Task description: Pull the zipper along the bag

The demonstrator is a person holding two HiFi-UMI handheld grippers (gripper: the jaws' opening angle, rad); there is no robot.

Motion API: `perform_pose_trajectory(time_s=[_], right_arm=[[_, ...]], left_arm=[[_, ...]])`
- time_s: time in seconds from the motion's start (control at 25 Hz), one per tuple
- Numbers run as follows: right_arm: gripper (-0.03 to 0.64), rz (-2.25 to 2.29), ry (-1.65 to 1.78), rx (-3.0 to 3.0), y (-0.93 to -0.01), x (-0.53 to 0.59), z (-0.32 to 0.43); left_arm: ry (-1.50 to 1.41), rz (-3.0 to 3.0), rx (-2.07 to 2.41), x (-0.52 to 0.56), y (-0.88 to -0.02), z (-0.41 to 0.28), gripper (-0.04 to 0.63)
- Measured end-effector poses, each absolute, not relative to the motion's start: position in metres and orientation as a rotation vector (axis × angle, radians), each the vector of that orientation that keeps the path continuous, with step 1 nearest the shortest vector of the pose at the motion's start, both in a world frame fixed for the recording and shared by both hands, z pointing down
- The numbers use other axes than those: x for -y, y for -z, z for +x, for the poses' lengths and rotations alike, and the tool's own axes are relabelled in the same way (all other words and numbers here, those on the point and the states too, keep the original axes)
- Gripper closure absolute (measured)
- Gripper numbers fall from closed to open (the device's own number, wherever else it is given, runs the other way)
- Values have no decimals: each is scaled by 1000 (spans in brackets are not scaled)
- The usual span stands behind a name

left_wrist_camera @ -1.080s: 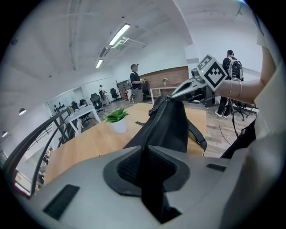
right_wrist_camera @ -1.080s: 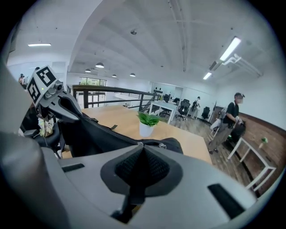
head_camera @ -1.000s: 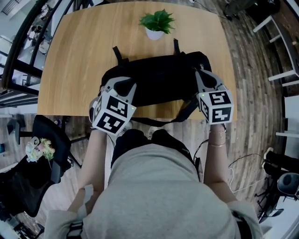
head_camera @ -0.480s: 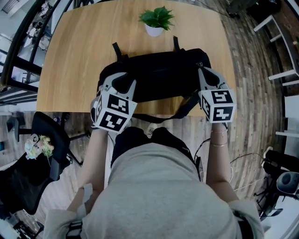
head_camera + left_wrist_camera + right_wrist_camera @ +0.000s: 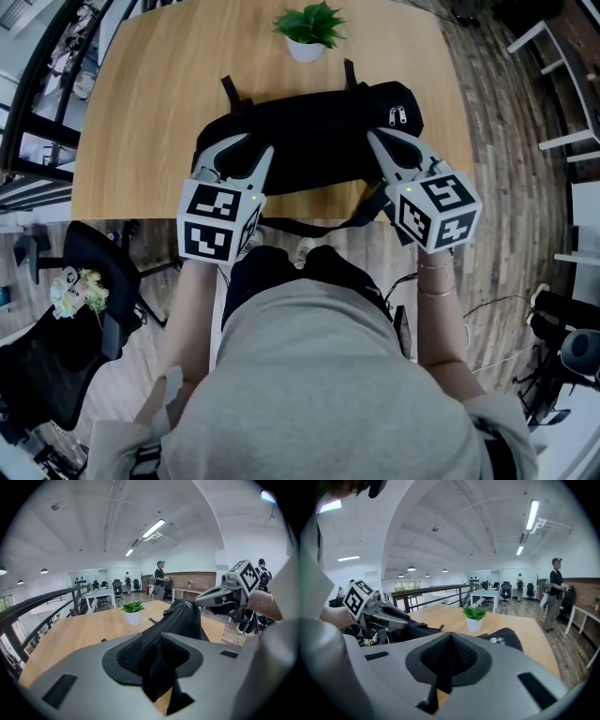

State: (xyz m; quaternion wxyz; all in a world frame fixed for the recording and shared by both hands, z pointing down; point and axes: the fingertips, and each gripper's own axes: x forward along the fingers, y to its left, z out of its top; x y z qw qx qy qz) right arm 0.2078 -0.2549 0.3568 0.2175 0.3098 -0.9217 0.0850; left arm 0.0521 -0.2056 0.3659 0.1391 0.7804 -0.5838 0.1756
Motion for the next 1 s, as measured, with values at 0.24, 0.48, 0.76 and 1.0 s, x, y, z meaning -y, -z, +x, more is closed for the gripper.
perform_pose_trajectory(time_s=[0.24,0.48,0.76,1.0], right_arm=[[611,618,-264,2601,-361,217,171],[611,532,-213,2595,-359,196,161],[611,547,-190,2600,-353,190,154],[611,538,-211,2589,-355,187,154]], left_arm=[[-355,2259,1611,199,-363,65,525],[-333,2276,1540,189,-365,81,543],[-329,2283,1510,182,-367,87,551],[-315,2290,1502,183,-364,92,552]])
